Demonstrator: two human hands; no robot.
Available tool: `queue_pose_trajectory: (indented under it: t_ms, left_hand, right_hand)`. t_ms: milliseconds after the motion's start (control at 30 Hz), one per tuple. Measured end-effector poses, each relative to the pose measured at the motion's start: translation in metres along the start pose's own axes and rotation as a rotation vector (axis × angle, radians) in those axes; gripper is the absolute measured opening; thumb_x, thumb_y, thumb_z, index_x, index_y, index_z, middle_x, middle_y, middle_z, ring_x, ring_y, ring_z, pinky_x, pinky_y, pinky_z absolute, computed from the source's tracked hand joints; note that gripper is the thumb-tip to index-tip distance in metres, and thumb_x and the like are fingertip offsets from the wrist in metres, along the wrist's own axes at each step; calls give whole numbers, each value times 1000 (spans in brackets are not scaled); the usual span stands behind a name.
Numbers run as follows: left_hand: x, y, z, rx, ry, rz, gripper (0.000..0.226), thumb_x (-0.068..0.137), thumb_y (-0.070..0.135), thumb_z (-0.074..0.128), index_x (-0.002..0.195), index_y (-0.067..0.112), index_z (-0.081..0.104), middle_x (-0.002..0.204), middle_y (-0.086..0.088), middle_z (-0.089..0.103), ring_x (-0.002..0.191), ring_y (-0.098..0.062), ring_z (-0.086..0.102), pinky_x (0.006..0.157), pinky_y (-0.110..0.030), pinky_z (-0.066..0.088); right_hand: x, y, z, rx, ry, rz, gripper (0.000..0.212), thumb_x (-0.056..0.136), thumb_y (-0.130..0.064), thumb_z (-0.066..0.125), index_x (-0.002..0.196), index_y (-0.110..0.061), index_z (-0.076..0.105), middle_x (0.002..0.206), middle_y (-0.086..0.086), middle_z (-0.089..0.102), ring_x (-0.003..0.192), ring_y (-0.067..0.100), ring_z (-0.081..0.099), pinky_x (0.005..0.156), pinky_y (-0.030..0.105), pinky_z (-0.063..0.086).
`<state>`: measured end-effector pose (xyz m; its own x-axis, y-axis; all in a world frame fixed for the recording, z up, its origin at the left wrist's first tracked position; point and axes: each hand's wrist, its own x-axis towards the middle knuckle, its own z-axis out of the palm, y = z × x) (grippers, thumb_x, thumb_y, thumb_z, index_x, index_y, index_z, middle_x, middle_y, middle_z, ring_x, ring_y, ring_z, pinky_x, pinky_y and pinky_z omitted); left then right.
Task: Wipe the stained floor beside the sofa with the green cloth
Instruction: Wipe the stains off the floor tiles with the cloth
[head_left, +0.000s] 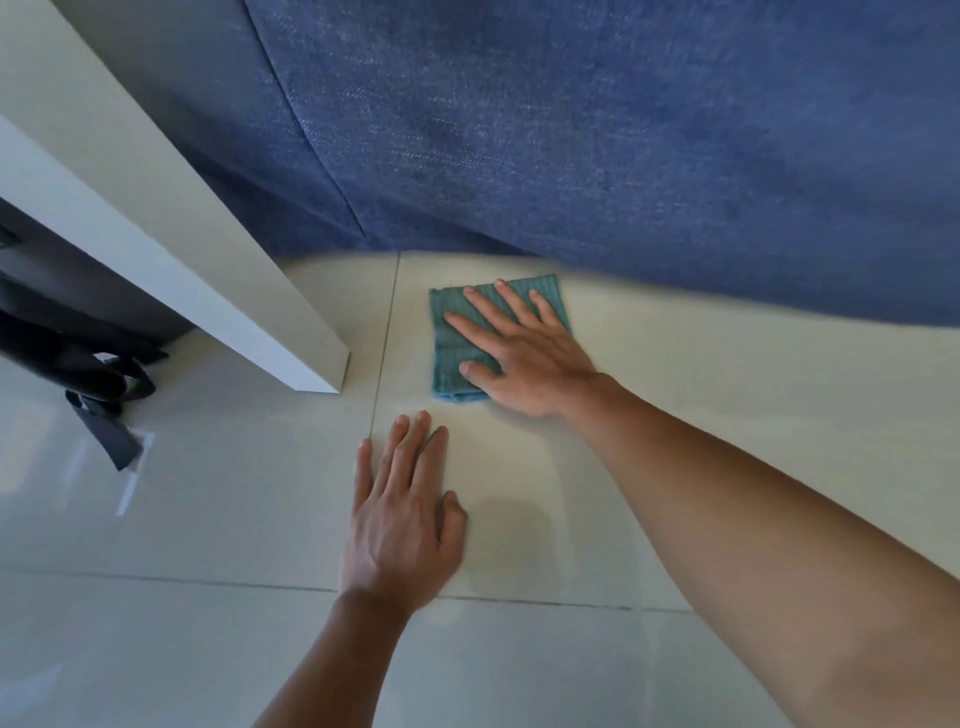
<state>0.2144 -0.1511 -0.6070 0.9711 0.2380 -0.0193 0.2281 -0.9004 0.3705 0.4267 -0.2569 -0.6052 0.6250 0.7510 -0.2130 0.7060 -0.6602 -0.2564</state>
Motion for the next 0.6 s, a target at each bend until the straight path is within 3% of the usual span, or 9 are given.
queue_pose_trajectory:
  t_ms: [133, 267, 433, 600]
  left_hand:
    - [-2, 1, -1, 24, -16, -3, 64, 85, 29, 41, 147, 13, 36, 160, -6, 30, 151, -21, 17, 121, -50, 9]
    - [-3, 3, -1, 42, -7, -9, 64, 86, 31, 38, 147, 13, 35, 160, -6, 29, 150, -21, 16, 121, -51, 10]
    - [-5, 2, 3, 44, 17, -13, 64, 83, 31, 38, 144, 12, 40, 157, -8, 35, 148, -25, 23, 120, -52, 12]
    - [-6, 2, 4, 51, 17, -10, 64, 84, 33, 36, 144, 11, 40, 156, -9, 35, 149, -24, 22, 120, -52, 11]
  right_hand:
    - [-58, 50, 0, 6, 33, 191, 65, 99, -62, 23, 159, -46, 1, 171, -13, -10, 155, 16, -17, 125, 46, -11]
    - [-106, 79, 3, 22, 54, 499, 67, 98, -63, 19, 159, -43, -1, 171, -9, -12, 156, 20, -17, 125, 50, -10]
    - [-141, -3, 36, 105, 129, 555, 71, 96, -61, 25, 161, -37, 8, 172, -3, -5, 156, 29, -13, 124, 55, -7]
    - [-262, -76, 79, 174, 133, 584, 70, 96, -63, 31, 160, -40, 12, 171, -10, -3, 157, 22, -11, 125, 52, 0]
